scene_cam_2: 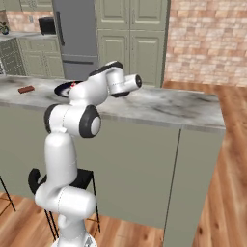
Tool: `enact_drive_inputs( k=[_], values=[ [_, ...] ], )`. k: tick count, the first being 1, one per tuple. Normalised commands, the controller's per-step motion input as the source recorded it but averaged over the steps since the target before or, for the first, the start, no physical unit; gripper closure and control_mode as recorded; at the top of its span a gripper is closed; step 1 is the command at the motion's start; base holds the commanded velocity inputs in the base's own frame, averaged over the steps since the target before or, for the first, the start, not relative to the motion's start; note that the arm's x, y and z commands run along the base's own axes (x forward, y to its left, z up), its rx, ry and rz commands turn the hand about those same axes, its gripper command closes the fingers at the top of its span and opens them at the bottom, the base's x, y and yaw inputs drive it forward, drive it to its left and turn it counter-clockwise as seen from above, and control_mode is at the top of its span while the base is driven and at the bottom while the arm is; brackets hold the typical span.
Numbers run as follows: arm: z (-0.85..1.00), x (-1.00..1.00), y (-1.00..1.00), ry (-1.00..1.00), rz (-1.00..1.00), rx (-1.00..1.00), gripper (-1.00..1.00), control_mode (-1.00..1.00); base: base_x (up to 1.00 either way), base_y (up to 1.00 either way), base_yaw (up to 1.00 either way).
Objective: Take the cinnamon bottle from the cabinet and place it on the dining table, next to the plate with the cupcake. Then take the chocolate from the dining counter and place it on the cupcake plate.
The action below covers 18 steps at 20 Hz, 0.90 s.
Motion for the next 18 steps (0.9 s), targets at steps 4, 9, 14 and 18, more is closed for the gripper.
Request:
enact_drive_inputs(
  k=[4,9,14,18],
  values=[
    [-0.42,0.0,0.0,-0.13,0.0,-0.12,1.0,-1.0,0.0,0.0,0.0],
    [-0.42,0.02,-0.07,-0.05,0.0,-0.01,1.0,-1.0,0.0,0.0,0.0],
    [-0.47,0.07,-0.19,0.0,0.0,0.03,1.0,-1.0,0.0,0.0,0.0],
    [-0.45,0.2,-0.22,0.02,0.0,0.11,1.0,-1.0,0.0,0.0,0.0]
  ],
)
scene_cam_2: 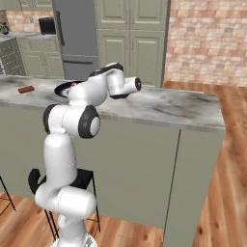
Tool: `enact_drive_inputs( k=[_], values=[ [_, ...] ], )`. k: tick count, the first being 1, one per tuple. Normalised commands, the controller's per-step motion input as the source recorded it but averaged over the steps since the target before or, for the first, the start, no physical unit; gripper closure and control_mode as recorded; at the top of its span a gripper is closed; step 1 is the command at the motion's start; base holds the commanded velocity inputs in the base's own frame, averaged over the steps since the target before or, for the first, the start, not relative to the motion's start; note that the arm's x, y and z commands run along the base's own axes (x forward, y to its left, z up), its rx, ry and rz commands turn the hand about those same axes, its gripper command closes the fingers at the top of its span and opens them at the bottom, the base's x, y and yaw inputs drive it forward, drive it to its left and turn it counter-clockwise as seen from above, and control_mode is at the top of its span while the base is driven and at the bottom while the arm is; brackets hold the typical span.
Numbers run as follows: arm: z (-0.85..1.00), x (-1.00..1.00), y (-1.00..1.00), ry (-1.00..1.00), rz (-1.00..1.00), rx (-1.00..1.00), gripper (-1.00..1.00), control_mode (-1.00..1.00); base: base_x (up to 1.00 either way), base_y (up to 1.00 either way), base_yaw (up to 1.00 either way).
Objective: Take the cinnamon bottle from the cabinet and place it on the dining table, next to the plate with the cupcake. Then take the chocolate from the dining counter and place it on the cupcake plate.
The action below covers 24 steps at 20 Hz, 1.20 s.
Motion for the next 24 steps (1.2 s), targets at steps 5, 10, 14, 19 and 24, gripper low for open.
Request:
enact_drive_inputs(
  k=[5,10,14,19,24],
  values=[
    [-0.37,0.27,-0.17,0.03,0.0,0.08,1.0,-1.0,0.0,0.0,0.0],
    [-0.33,0.22,-0.1,0.01,0.0,0.05,-1.0,-1.0,0.0,0.0,0.0],
    [-0.15,0.03,-0.04,0.0,0.0,0.0,-1.0,-1.0,0.0,0.0,0.0],
    [-0.19,0.0,0.0,-0.01,0.0,0.0,-1.0,-1.0,0.0,0.0,0.0],
    [-0.17,0.0,-0.02,0.0,0.0,0.0,-1.0,-1.0,0.0,0.0,0.0]
  ],
)
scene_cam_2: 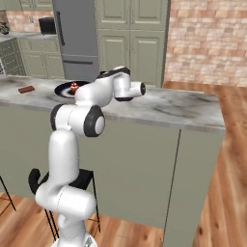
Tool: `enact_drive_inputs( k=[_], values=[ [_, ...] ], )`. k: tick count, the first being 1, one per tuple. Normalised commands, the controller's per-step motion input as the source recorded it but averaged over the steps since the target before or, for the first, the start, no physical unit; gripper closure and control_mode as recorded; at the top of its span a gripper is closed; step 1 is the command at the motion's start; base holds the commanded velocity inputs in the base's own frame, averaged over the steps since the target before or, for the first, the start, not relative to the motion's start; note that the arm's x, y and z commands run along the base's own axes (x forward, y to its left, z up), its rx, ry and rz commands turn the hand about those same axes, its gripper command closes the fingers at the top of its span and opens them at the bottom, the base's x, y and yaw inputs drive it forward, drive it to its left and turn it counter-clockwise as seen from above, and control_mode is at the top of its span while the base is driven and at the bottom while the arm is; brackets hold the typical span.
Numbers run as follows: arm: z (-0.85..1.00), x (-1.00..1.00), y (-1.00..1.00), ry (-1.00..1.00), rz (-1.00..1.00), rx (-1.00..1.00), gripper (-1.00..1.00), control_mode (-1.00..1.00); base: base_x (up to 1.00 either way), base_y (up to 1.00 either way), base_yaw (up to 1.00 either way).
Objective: Take the cinnamon bottle from the cabinet and place it on the dining table, next to the plate with the cupcake. Then take the chocolate from the dining counter and place it on the cupcake plate.
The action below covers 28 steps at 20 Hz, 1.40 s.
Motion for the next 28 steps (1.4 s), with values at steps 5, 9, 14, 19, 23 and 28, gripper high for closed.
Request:
enact_drive_inputs(
  k=[5,9,14,19,23,28],
  values=[
    [-0.06,-0.15,-0.18,0.0,0.0,0.0,-1.0,-1.0,0.0,0.0,0.0],
    [0.06,-0.27,-0.36,0.0,0.0,0.0,-1.0,-1.0,0.0,0.0,0.0],
    [0.26,-0.35,-0.28,0.0,0.0,0.0,-1.0,-1.0,0.0,0.0,0.0],
    [0.34,-0.4,0.07,0.08,-0.15,-0.06,-1.0,-1.0,0.0,0.0,0.0],
    [0.33,-0.36,0.23,0.22,-0.18,-0.21,-1.0,-1.0,0.0,0.0,0.0],
    [0.07,-0.52,0.24,0.21,-0.19,-0.24,-1.0,-1.0,0.0,0.0,0.0]
  ],
)
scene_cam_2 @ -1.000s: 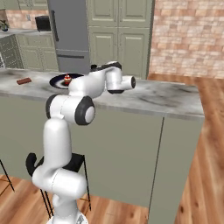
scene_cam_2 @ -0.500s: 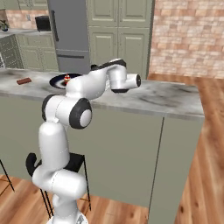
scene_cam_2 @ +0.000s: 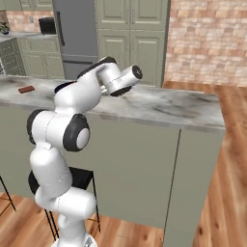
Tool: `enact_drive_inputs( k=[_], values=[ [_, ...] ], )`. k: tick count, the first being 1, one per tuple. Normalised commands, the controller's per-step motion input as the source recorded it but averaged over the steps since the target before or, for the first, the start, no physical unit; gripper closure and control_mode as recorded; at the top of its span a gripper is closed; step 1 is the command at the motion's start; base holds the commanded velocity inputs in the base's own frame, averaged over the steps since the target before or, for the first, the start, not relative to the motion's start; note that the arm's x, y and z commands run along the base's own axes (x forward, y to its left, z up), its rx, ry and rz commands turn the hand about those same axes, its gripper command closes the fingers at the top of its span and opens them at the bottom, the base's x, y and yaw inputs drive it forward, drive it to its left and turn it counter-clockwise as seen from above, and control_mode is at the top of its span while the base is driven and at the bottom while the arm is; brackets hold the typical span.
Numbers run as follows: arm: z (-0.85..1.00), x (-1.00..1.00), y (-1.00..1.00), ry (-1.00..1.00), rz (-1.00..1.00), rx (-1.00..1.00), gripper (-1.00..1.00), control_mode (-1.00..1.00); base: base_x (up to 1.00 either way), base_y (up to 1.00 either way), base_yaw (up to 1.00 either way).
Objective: Take the cinnamon bottle from the cabinet and place it on the dining table, next to the plate with the cupcake. Then take the chocolate from the dining counter and place it on the cupcake plate.
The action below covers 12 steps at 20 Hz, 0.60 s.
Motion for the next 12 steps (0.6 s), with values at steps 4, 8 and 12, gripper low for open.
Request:
enact_drive_inputs(
  k=[4,8,12],
  values=[
    [0.0,-0.62,0.07,0.09,-0.14,-0.25,-1.0,-1.0,0.0,0.0,0.0],
    [0.0,-0.7,0.03,0.01,-0.09,-0.2,-1.0,-1.0,0.0,0.0,0.0],
    [0.0,-0.71,0.01,0.0,-0.19,-0.01,-1.0,-1.0,0.0,0.0,0.0]
  ],
)
